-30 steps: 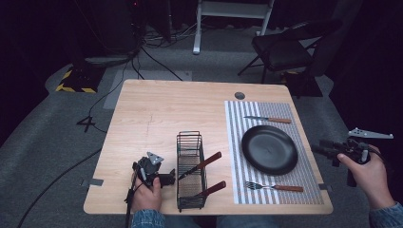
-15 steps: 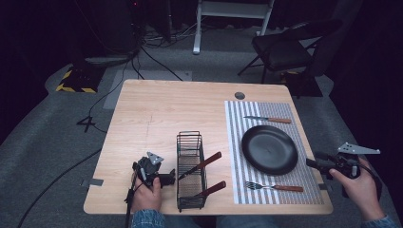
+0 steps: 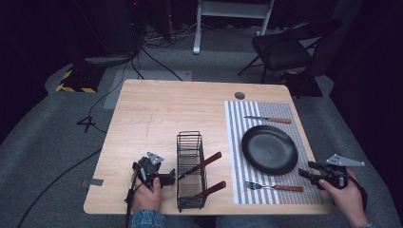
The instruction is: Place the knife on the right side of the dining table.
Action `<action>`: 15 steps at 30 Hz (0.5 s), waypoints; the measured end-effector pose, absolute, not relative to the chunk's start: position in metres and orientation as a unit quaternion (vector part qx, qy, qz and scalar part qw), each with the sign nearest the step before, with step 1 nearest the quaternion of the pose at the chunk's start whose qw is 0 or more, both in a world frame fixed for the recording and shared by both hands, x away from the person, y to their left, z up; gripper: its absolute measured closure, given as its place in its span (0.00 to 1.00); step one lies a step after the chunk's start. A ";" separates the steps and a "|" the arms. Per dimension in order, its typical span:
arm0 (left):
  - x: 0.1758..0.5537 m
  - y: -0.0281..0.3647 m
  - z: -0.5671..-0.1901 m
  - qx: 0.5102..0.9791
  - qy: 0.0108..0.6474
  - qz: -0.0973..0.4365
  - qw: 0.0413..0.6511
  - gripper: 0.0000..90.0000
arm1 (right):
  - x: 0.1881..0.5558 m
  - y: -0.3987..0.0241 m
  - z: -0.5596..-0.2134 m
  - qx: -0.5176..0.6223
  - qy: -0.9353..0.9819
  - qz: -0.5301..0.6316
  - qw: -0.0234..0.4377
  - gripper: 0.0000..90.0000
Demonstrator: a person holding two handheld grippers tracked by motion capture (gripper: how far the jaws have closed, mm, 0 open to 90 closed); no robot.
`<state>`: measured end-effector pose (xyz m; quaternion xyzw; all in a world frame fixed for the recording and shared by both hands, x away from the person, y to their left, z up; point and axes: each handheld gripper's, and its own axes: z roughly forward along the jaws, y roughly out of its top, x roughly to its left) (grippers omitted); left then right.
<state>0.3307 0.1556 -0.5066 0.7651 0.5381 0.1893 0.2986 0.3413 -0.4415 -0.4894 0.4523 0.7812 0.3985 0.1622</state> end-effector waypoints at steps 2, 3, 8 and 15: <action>0.331 0.156 -0.507 0.765 0.538 0.189 0.299 0.00 | 0.340 -0.440 -0.494 0.453 0.784 0.391 0.166 0.39; 0.331 0.156 -0.507 0.765 0.538 0.189 0.299 0.00 | 0.340 -0.439 -0.496 0.452 0.786 0.387 0.168 0.38; 0.331 0.156 -0.507 0.765 0.538 0.189 0.299 0.00 | 0.338 -0.434 -0.503 0.448 0.788 0.383 0.178 0.34; 0.331 0.156 -0.507 0.765 0.538 0.189 0.299 0.00 | 0.336 -0.427 -0.504 0.432 0.803 0.361 0.196 0.25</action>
